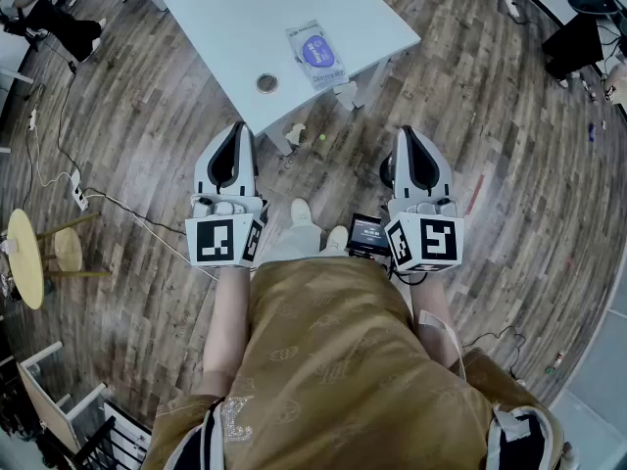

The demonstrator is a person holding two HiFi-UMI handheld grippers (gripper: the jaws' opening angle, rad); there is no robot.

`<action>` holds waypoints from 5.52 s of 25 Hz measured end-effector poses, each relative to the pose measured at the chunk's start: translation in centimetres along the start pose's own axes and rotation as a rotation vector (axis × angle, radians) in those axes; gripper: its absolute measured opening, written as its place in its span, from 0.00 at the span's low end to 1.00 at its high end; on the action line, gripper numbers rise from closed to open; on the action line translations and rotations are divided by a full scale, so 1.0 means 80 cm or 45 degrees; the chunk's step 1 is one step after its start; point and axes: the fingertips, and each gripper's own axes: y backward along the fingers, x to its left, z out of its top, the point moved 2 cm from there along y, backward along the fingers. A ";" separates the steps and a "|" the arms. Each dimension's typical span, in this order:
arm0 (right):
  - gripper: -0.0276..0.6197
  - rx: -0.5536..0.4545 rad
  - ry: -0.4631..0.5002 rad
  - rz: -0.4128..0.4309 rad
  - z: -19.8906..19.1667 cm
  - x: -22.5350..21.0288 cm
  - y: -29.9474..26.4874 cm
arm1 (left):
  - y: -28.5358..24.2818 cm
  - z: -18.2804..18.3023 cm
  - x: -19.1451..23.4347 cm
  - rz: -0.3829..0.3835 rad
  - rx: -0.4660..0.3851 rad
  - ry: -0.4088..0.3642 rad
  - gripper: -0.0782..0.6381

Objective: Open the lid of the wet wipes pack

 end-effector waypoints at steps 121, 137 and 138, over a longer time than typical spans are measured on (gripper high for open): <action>0.15 1.209 -0.225 0.319 -0.347 -0.014 -0.451 | -0.322 -0.391 -0.042 -0.778 1.134 -0.276 0.12; 0.15 1.270 -0.401 0.365 -0.356 -0.026 -0.459 | -0.324 -0.393 -0.041 -0.793 1.138 -0.255 0.12; 0.14 1.274 -0.399 0.366 -0.356 -0.026 -0.459 | -0.324 -0.393 -0.041 -0.795 1.140 -0.255 0.12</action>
